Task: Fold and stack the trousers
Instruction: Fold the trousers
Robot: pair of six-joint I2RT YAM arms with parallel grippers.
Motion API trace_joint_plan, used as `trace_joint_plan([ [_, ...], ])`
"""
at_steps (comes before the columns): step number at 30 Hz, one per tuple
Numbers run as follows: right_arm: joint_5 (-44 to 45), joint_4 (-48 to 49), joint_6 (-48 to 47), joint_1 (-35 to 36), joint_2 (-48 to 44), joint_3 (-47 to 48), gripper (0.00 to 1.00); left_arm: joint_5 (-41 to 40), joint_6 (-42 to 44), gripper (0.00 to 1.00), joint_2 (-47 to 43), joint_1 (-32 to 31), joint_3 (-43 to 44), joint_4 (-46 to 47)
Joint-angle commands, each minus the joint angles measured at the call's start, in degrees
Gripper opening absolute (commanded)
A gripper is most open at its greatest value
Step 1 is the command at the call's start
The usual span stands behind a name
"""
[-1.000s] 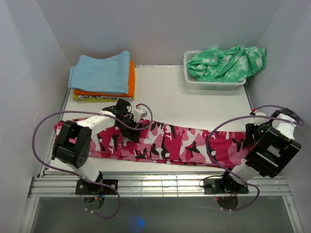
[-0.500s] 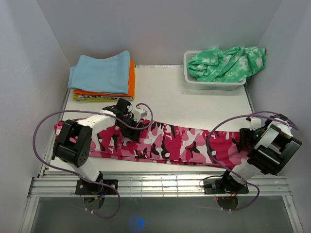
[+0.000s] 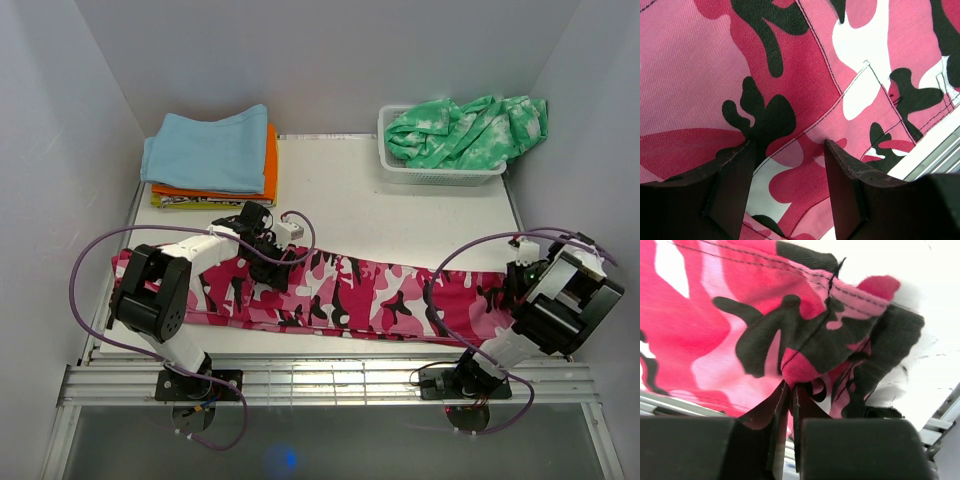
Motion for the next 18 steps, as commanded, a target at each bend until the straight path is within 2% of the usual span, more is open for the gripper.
trace_joint_plan([
  [1, -3.67, -6.48, 0.28, -0.14, -1.48, 5.07, 0.08, 1.18, -0.17, 0.68, -0.08, 0.09, 0.76, 0.88],
  [7, -1.05, -10.18, -0.16, -0.14, -6.67, 8.24, 0.08, 1.09, -0.35, 0.68, -0.61, 0.09, 0.41, 0.71],
  [10, 1.59, -11.07, -1.47, -0.14, -8.95, 6.85, 0.08, 1.09, -0.26, 0.68, -0.79, 0.09, 0.32, 0.53],
  [12, 2.82, -10.37, -2.01, -0.05, -8.78, 4.92, 0.33, 1.35, -0.35, 0.68, -0.61, 0.09, 0.06, 0.53],
  [13, 3.18, -10.19, -1.92, -0.05, -7.56, 4.12, 0.42, 1.44, -0.43, 0.68, -0.52, 0.09, 0.06, 0.62],
  [14, 3.44, -9.23, -1.05, -0.05, -6.94, 2.81, 0.58, 1.53, -0.43, 0.68, -0.26, 0.09, 0.32, 0.53],
  [16, 4.32, -7.91, -0.25, -0.05, -5.63, 1.84, 0.69, 1.44, -0.35, 0.68, -0.17, 0.09, 0.76, 0.27],
  [18, 5.28, -4.76, 0.88, -0.05, -5.27, 0.52, 0.71, 1.62, -0.26, 0.68, 0.27, 0.09, 1.63, -0.17],
])
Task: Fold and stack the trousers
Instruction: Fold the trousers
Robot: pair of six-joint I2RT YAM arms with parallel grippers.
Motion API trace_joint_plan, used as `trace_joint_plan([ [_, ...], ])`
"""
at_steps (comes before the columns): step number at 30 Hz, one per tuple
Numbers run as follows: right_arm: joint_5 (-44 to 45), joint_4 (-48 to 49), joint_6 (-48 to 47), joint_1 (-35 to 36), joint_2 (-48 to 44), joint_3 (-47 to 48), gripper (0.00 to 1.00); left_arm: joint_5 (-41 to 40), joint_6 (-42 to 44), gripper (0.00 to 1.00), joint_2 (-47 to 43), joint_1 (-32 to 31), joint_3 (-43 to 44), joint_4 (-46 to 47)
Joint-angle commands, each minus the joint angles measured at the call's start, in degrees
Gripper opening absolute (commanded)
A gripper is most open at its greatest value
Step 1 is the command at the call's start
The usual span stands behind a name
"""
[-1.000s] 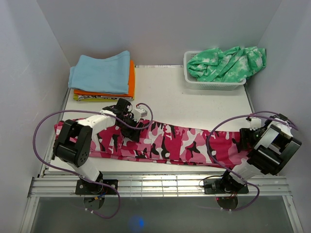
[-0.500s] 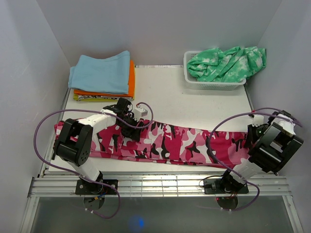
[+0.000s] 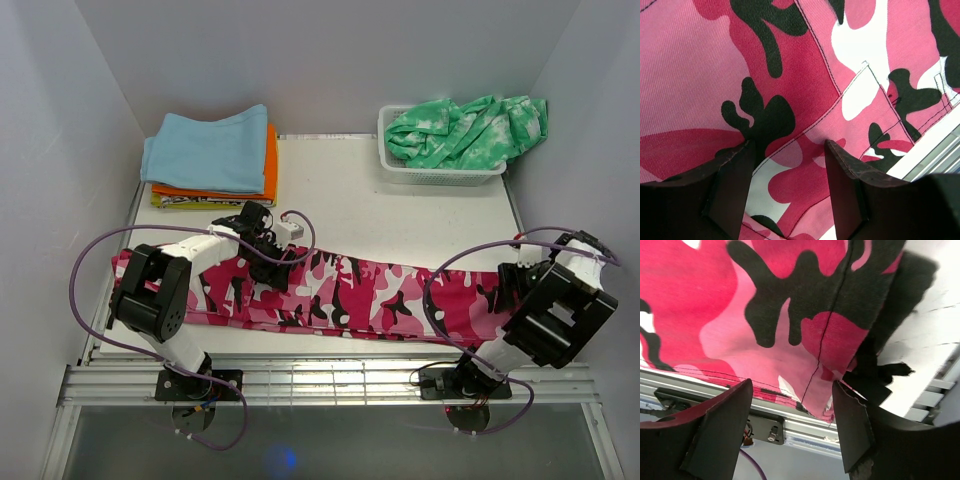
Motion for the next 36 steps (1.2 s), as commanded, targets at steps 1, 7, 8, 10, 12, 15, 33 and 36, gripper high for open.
trace_joint_plan([
  [1, 2.92, 3.54, 1.50, -0.05, 1.16, -1.89, 0.71, 1.44, 0.03, 0.68, 0.36, 0.09, 1.92, -0.26],
  [7, 2.94, 6.80, 3.52, -0.05, 4.31, -3.56, 0.66, 1.53, 0.11, 0.68, 0.88, 0.09, 3.33, -1.14],
  [8, 2.76, 6.97, 3.87, -0.05, 4.93, -3.74, 0.65, 1.44, 0.11, 0.68, 0.97, 0.09, 3.33, -1.14],
  [10, 2.93, 8.29, 5.01, -0.05, 5.99, -4.62, 0.65, 1.62, 0.11, 0.68, 1.15, 0.09, 3.60, -1.23],
  [12, 3.29, 8.91, 5.46, -0.05, 6.08, -5.14, 0.67, 1.53, 0.20, 0.68, 1.15, 0.09, 3.68, -1.23],
  [15, 4.07, 9.96, 5.55, -0.05, 4.86, -5.67, 0.74, 1.62, 0.29, 0.68, 1.24, 0.09, 3.77, -1.31],
  [33, 11.02, 19.01, 8.45, -0.05, -8.76, -11.91, 0.82, 1.79, 0.12, 0.68, 1.06, 0.09, 3.16, -1.67],
  [36, 10.06, 18.93, 7.75, -0.14, -8.69, -13.14, 0.81, 1.79, -0.24, 0.68, 1.41, 0.09, 3.07, -1.23],
])
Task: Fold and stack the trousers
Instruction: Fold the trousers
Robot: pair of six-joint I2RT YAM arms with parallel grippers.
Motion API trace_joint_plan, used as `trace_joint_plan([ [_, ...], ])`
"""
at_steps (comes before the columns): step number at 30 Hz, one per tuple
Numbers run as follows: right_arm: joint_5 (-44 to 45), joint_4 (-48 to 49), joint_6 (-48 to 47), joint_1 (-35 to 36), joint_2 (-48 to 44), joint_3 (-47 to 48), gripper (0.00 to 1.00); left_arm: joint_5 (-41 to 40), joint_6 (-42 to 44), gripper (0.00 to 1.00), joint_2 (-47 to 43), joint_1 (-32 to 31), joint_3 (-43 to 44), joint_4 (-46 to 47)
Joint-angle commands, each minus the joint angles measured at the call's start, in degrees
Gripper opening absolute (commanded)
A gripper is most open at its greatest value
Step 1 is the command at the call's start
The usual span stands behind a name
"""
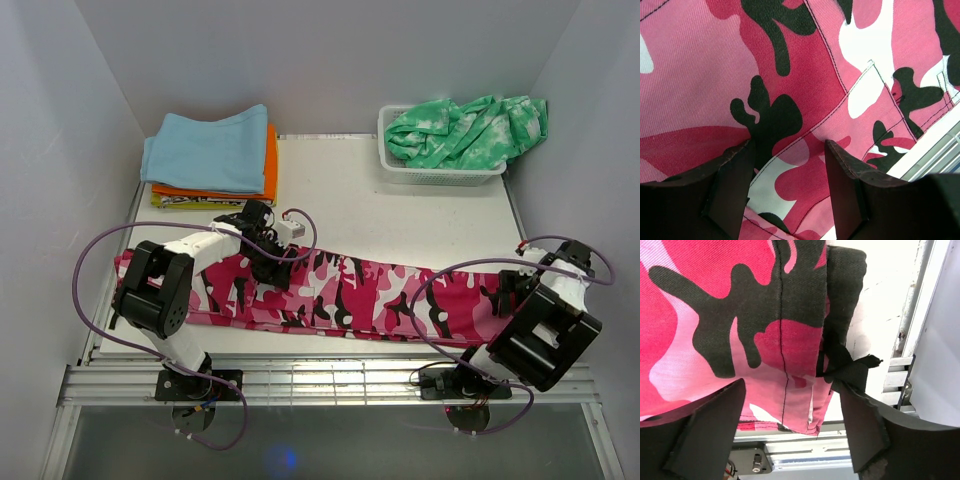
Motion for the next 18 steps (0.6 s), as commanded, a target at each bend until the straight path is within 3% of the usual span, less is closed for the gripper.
trace_joint_plan([
  [1, 0.26, 1.73, -0.34, -0.20, -0.05, -1.52, 0.79, 1.23, -0.41, 0.68, 0.12, 0.09, 1.10, 0.17],
  [8, -4.57, 1.46, -0.08, -0.20, 7.59, -1.26, 0.63, 1.32, -0.68, 0.68, 0.91, 0.09, 2.33, 0.09],
  [12, -6.68, 0.58, -0.08, -0.20, 10.67, 0.24, 0.61, 1.31, -0.59, 0.68, 1.00, 0.09, 2.51, 0.00],
  [16, -9.14, -1.79, -0.52, -0.20, 11.03, 2.17, 0.49, 1.05, -0.50, 0.68, 0.83, 0.09, 2.24, 0.00],
  [18, -8.71, -2.84, -0.87, -0.20, 9.54, 3.49, 0.55, 0.96, -0.41, 0.68, 0.83, 0.09, 2.07, -0.09],
])
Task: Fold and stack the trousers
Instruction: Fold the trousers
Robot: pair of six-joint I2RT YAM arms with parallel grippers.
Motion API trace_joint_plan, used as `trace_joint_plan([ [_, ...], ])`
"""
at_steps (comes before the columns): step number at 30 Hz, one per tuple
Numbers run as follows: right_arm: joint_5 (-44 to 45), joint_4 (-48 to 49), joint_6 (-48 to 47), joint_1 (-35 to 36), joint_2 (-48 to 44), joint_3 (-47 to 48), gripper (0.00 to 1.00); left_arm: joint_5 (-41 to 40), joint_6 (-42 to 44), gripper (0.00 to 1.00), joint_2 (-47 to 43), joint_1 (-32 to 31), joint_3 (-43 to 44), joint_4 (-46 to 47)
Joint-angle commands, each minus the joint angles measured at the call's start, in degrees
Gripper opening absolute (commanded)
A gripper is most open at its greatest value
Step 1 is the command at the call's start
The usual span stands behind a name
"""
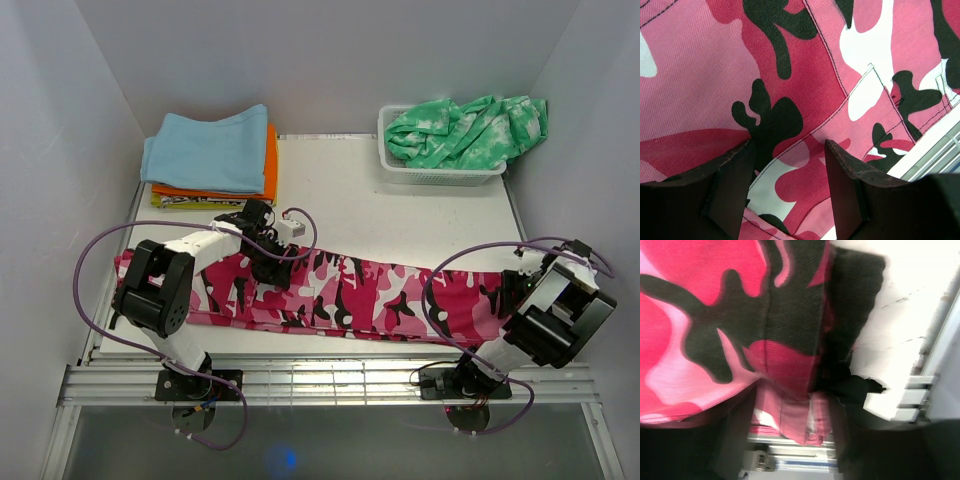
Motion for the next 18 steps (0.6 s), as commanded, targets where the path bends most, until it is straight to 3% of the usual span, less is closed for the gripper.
trace_joint_plan([
  [1, -6.33, -2.21, -0.67, 0.37, 0.14, 0.65, 0.70, 0.83, -0.02, 0.68, 0.32, 0.09, 1.44, 0.06],
  [3, -4.75, -2.21, -0.94, 0.37, -2.40, 1.61, 0.74, 1.09, -0.28, 0.68, 0.41, 0.09, 1.17, 0.24],
  [7, -5.44, -1.42, -0.94, 0.63, -6.02, 1.97, 0.72, 1.44, -0.55, 0.69, 0.67, 0.09, 1.08, 0.59],
  [12, -6.76, -1.95, -0.59, 0.89, -4.09, 1.09, 0.66, 1.62, -0.72, 0.69, 1.47, 0.09, 1.87, 0.50],
  [18, -6.15, 0.51, -0.15, 0.89, -1.45, -1.80, 0.66, 1.88, -0.81, 0.69, 1.82, 0.00, 2.58, 0.33],
])
